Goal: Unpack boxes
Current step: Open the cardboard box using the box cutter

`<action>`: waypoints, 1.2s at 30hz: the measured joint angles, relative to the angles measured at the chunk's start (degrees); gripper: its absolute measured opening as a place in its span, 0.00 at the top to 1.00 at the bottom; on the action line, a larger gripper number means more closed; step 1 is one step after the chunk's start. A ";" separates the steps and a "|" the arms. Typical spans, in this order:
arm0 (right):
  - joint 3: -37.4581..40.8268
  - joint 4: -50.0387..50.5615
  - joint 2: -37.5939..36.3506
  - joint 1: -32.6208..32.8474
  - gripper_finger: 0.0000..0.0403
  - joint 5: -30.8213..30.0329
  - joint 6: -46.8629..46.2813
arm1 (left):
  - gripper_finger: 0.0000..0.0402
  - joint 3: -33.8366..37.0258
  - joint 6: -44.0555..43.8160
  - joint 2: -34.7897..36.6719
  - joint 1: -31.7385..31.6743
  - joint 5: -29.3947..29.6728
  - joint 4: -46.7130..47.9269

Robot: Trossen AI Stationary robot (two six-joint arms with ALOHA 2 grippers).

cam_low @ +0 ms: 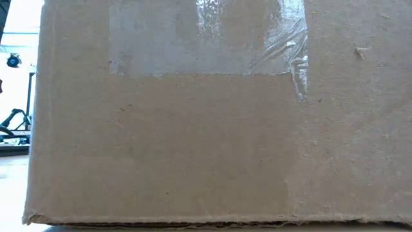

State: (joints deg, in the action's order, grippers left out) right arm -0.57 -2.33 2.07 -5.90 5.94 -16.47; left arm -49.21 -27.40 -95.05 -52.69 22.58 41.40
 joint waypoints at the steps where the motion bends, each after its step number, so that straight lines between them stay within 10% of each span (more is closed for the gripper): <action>1: 0.01 0.00 0.00 0.00 0.99 0.01 0.00 | 0.22 0.04 -0.11 0.19 0.00 -0.05 -0.04; 14: 0.01 0.02 0.00 0.01 0.99 -0.01 0.15 | 0.22 0.21 -2.12 9.49 0.13 -0.20 1.56; 36: -0.01 0.02 0.00 -0.01 0.99 -0.01 -1.56 | 0.22 0.21 -6.40 1.09 3.58 18.24 3.12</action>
State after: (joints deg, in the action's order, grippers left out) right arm -0.58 -2.31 2.07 -5.91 5.93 -18.03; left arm -48.99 -33.80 -93.95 -49.11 40.82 44.52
